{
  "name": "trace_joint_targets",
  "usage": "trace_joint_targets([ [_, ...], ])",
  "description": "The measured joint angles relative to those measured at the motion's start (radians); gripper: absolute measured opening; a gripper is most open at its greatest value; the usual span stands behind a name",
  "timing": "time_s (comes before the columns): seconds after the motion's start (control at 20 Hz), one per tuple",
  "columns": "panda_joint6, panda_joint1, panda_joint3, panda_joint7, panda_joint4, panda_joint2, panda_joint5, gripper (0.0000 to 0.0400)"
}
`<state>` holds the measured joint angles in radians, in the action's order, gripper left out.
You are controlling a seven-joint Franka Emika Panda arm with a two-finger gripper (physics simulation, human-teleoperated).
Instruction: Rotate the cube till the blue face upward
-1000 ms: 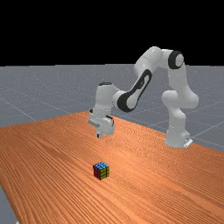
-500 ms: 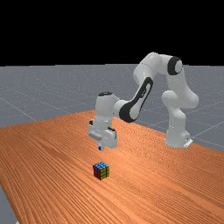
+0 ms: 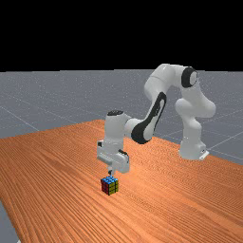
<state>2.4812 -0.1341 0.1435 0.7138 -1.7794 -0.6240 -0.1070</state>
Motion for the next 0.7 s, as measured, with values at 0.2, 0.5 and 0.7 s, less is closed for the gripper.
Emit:
trace_joint_targets([
  [0.2,0.022,0.001,-0.002,0.0,-0.002,-0.03,-0.002,0.0],
  [0.5,0.028,0.002,-0.001,-0.002,-0.002,-0.042,0.0,0.0],
  [0.7,0.03,0.001,-0.004,-0.004,-0.006,-0.059,0.001,0.0],
])
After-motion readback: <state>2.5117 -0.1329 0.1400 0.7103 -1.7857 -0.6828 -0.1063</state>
